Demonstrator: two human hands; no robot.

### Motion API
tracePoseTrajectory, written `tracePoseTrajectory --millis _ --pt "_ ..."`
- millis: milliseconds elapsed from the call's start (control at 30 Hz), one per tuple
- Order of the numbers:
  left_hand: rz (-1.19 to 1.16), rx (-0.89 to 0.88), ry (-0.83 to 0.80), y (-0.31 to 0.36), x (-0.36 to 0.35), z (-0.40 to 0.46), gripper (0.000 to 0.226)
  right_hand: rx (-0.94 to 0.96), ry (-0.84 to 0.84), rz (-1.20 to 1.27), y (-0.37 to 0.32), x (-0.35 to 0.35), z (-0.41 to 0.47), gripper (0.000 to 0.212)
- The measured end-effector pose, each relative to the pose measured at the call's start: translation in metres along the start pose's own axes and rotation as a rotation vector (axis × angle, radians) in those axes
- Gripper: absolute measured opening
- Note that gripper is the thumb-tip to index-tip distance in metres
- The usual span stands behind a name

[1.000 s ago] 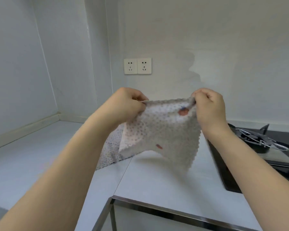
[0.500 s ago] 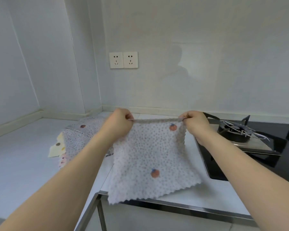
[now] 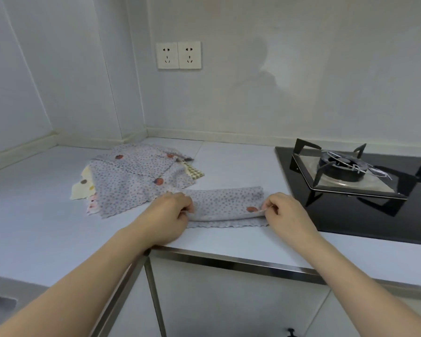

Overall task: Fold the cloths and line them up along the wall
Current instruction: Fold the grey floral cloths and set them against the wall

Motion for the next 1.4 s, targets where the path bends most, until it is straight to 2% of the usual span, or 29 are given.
tracePoseTrajectory --millis 100,200,300,367,500,667,800,833,933,1000,1067,1300,1400 --pt "-0.092 0.034 0.049 -0.005 0.001 0.000 0.019 0.058 0.017 -0.046 -0.005 0.000 -0.002 0.017" --pt "-0.103 -0.074 0.067 -0.006 0.005 -0.001 0.022 0.083 -0.027 -0.078 -0.008 -0.002 -0.003 0.016" --pt "-0.079 -0.207 -0.015 -0.002 0.011 0.000 0.018 0.024 -0.060 -0.066 -0.008 0.000 0.000 0.015" --pt "-0.052 -0.217 -0.095 -0.001 0.010 0.001 0.021 -0.006 -0.095 -0.063 -0.008 0.000 0.002 0.016" --pt "-0.024 -0.177 -0.154 -0.001 0.009 0.001 0.027 -0.008 -0.156 -0.061 -0.008 -0.001 0.003 0.012" --pt "-0.012 -0.121 -0.030 -0.006 0.007 0.006 0.022 -0.007 -0.187 -0.080 -0.010 -0.001 0.001 0.015" --pt "-0.213 0.078 0.034 -0.012 0.006 0.006 0.016 -0.020 -0.272 -0.153 -0.010 -0.002 0.000 0.050" --pt "-0.268 0.119 0.050 -0.015 0.006 0.006 0.014 -0.017 -0.278 -0.157 -0.009 -0.002 0.000 0.052" --pt "-0.358 0.157 0.070 -0.020 0.005 0.005 0.014 0.006 -0.195 -0.056 -0.007 -0.004 0.001 0.028" --pt "-0.328 0.120 0.039 -0.019 0.005 0.002 0.017 -0.034 -0.085 0.122 -0.005 -0.002 0.001 0.013" --pt "-0.249 0.067 0.013 -0.015 0.005 -0.001 0.017 -0.100 -0.009 0.311 -0.003 0.002 -0.001 0.010" --pt "-0.146 -0.002 -0.004 -0.016 0.007 0.001 0.023 -0.155 0.204 0.587 0.004 0.010 -0.004 0.004" --pt "-0.156 -0.030 0.024 -0.014 0.010 0.001 0.009 -0.153 0.246 0.659 0.005 0.013 -0.005 0.003"
Point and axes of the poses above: each hand's wrist, its own z-axis towards the middle knuckle, its own x-axis out of the back of the hand, y = z × x, the point moved 2 cm from there along z, towards the middle knuckle, and after that the axes turned 4 degrees about x, right-handed, at the moved point
